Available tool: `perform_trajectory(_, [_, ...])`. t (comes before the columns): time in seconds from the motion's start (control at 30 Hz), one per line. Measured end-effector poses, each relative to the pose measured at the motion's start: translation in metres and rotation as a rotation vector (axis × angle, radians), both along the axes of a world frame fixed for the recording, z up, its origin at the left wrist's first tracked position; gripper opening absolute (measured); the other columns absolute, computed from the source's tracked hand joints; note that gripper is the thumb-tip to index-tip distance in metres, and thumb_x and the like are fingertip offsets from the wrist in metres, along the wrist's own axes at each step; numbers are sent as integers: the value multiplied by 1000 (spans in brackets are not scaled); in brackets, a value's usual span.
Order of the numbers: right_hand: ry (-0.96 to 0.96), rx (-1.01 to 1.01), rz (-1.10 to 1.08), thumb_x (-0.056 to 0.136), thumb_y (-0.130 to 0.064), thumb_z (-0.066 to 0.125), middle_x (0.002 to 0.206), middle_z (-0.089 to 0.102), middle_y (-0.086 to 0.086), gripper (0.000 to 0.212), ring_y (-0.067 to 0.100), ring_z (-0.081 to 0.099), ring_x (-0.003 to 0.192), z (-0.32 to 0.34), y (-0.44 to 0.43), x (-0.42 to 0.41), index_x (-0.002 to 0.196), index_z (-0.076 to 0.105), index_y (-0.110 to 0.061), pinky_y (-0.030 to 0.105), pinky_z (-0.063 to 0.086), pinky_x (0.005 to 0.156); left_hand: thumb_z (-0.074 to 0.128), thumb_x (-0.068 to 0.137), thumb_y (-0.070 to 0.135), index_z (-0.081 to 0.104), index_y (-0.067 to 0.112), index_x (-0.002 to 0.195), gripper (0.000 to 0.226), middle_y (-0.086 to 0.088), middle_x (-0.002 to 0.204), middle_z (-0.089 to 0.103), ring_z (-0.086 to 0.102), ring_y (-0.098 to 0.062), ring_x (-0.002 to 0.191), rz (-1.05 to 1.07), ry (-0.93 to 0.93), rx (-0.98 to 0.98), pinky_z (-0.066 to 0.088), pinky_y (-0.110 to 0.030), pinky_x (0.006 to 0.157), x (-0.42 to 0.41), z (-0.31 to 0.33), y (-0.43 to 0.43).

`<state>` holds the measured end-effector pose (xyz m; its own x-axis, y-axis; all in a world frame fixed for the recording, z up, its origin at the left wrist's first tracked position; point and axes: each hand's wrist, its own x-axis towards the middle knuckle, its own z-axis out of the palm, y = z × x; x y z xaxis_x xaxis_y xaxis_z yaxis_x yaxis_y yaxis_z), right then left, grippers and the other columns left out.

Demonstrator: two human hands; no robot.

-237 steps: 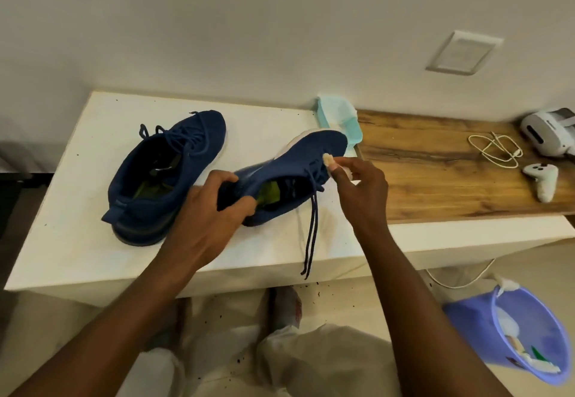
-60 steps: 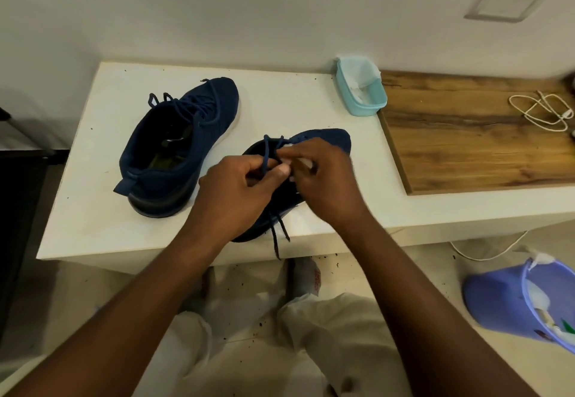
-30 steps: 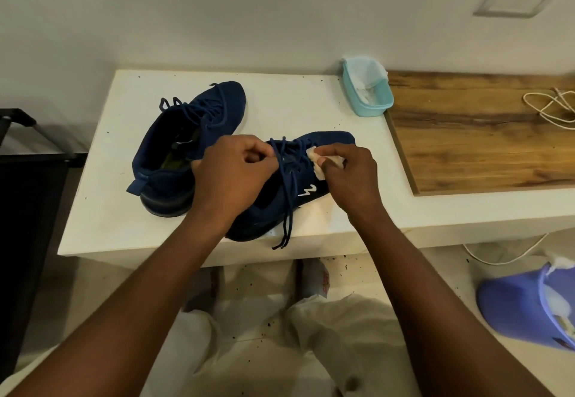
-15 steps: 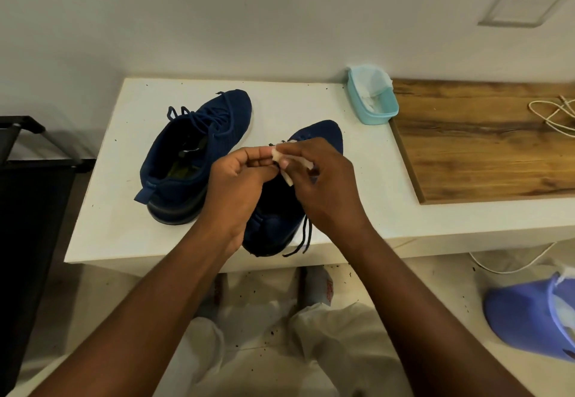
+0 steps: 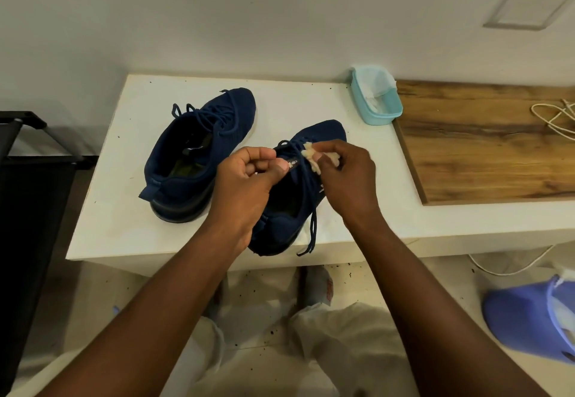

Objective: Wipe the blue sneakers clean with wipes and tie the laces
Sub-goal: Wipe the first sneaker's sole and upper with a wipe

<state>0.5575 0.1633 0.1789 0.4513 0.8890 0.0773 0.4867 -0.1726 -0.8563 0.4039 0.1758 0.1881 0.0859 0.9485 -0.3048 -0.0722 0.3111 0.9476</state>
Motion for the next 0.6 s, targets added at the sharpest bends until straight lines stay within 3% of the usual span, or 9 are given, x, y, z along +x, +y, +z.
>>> perform_trajectory(0.1, [-226, 13, 196, 95, -11, 62, 105, 71, -4, 22, 9, 61, 98, 7, -5, -19, 109, 76, -21, 23, 48, 85, 71, 93, 11, 58, 19, 98, 16, -19, 105, 70, 72, -21, 97, -32, 21, 31, 58, -31, 91, -1, -1, 0])
perform_trajectory(0.17, [-264, 45, 274, 96, -11, 61, 102, 69, -5, 22, 2, 58, 93, 12, -5, -24, 111, 75, -19, 12, 45, 82, 65, 97, 6, 50, 19, 95, 19, -16, 97, 70, 70, -20, 93, -60, -59, 22, 58, -31, 89, -4, -2, 0])
perform_trajectory(0.23, [-232, 33, 237, 96, -11, 62, 102, 69, -7, 22, -2, 58, 89, 13, -3, -13, 109, 76, -20, 6, 43, 79, 63, 98, 3, 44, 20, 91, 26, -14, 97, 69, 68, -22, 95, -85, -128, 2, 56, -40, 98, -6, -4, 0])
perform_trajectory(0.33, [-250, -11, 119, 95, -6, 58, 106, 72, -3, 25, 4, 61, 93, 11, 0, 3, 108, 76, -19, 16, 49, 84, 63, 97, 2, 41, 21, 86, 31, -18, 98, 66, 65, -29, 101, -99, -160, -11, 50, -54, 106, -2, -8, 1])
perform_trajectory(0.37, [-243, -27, 120, 96, -7, 58, 107, 72, -3, 25, 1, 60, 90, 13, -1, 3, 108, 76, -19, 12, 48, 82, 63, 97, 2, 41, 21, 84, 31, -17, 96, 63, 64, -28, 99, -99, -152, -10, 49, -55, 106, -1, -8, 1])
perform_trajectory(0.43, [-212, -28, 197, 96, -11, 62, 104, 71, -7, 21, -5, 57, 84, 18, -5, -4, 109, 76, -20, 2, 42, 77, 61, 99, 3, 41, 21, 82, 31, -16, 96, 60, 62, -26, 95, -93, -146, -10, 51, -53, 105, 0, -7, 1])
perform_trajectory(0.53, [-203, 38, 321, 94, -16, 68, 100, 70, -12, 18, -4, 60, 87, 22, -11, -18, 109, 77, -21, 4, 44, 81, 58, 100, 2, 40, 20, 81, 32, -18, 101, 60, 61, -31, 95, -82, -186, -20, 53, -44, 96, -3, -6, 1])
perform_trajectory(0.6, [-261, 76, 266, 93, -14, 68, 98, 70, -9, 18, 0, 59, 88, 18, -8, -13, 106, 78, -21, 5, 44, 80, 59, 100, 2, 39, 21, 79, 34, -19, 100, 58, 59, -31, 94, -75, -219, -33, 52, -43, 92, -2, -6, 2])
